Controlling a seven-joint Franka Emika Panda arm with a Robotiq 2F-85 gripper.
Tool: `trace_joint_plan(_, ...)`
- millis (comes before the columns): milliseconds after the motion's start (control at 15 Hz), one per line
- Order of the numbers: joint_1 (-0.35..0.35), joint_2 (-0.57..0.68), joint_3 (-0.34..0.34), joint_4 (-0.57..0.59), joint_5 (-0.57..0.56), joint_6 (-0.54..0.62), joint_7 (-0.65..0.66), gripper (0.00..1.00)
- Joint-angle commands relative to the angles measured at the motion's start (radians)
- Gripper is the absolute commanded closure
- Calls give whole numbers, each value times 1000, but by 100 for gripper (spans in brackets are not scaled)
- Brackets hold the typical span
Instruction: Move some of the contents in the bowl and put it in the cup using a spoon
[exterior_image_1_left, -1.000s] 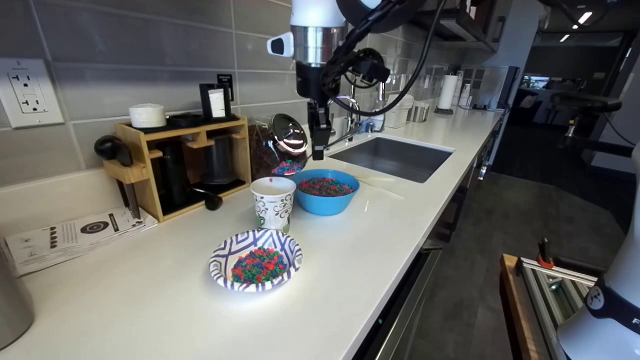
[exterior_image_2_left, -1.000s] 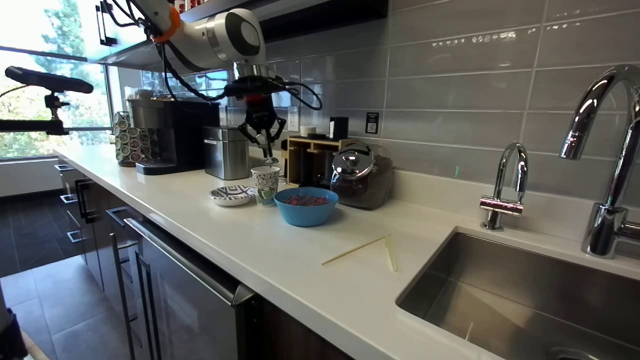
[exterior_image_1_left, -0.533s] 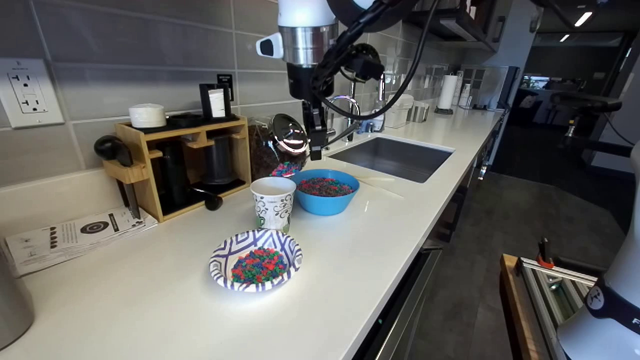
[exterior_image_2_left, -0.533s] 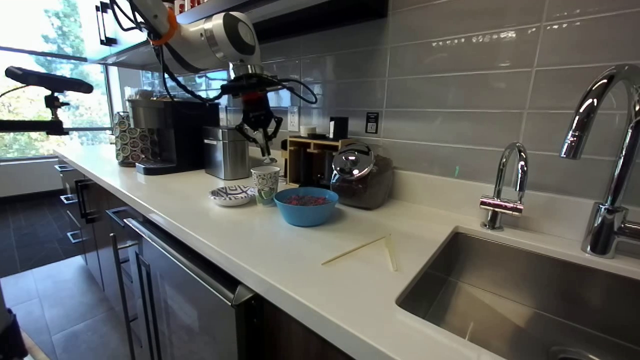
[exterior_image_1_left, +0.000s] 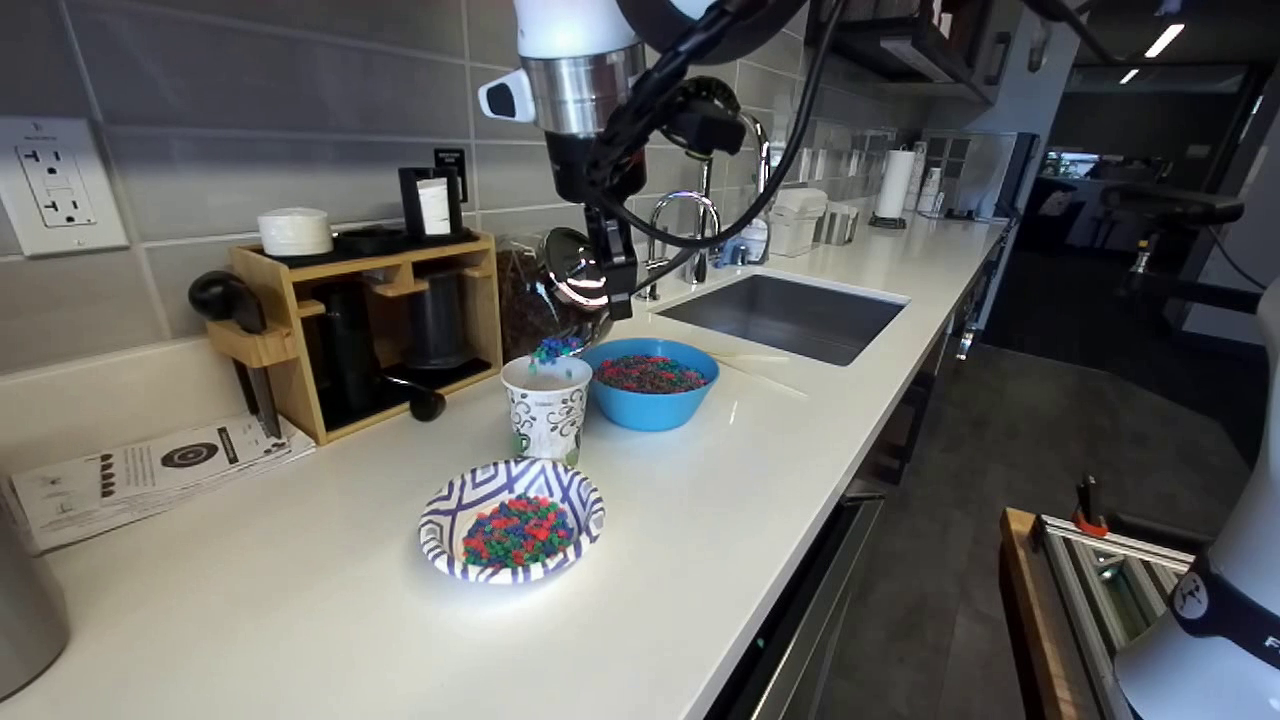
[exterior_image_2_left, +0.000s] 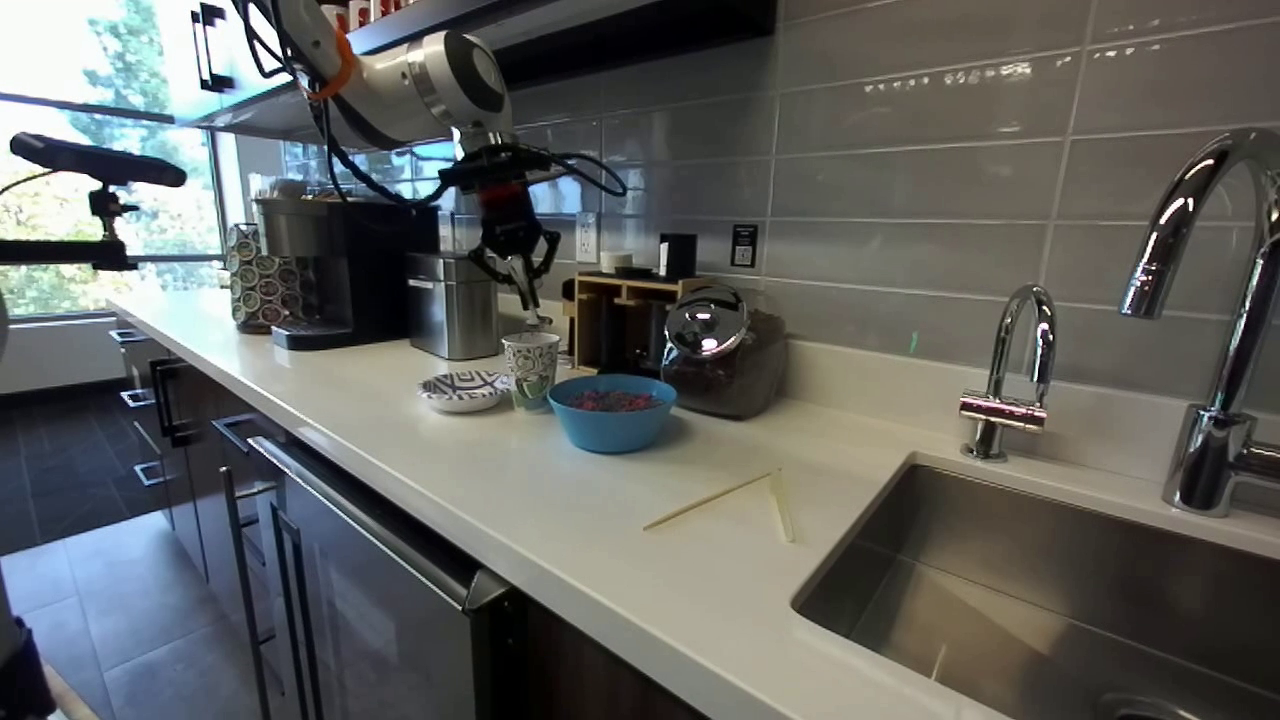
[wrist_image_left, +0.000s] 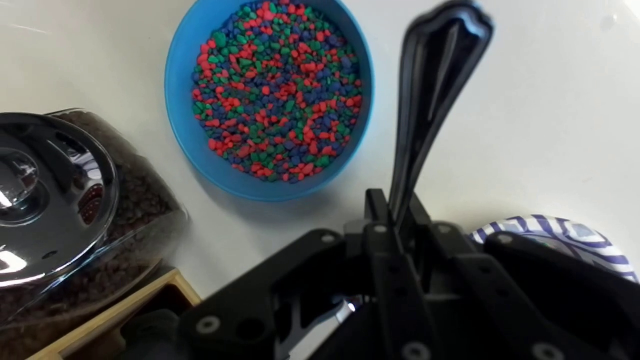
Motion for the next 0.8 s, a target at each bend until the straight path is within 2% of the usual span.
trace_joint_plan(0,16,51,8,73,-47,-86,29,98)
trace_joint_plan(733,54,151,19,202,-100,-235,19,98)
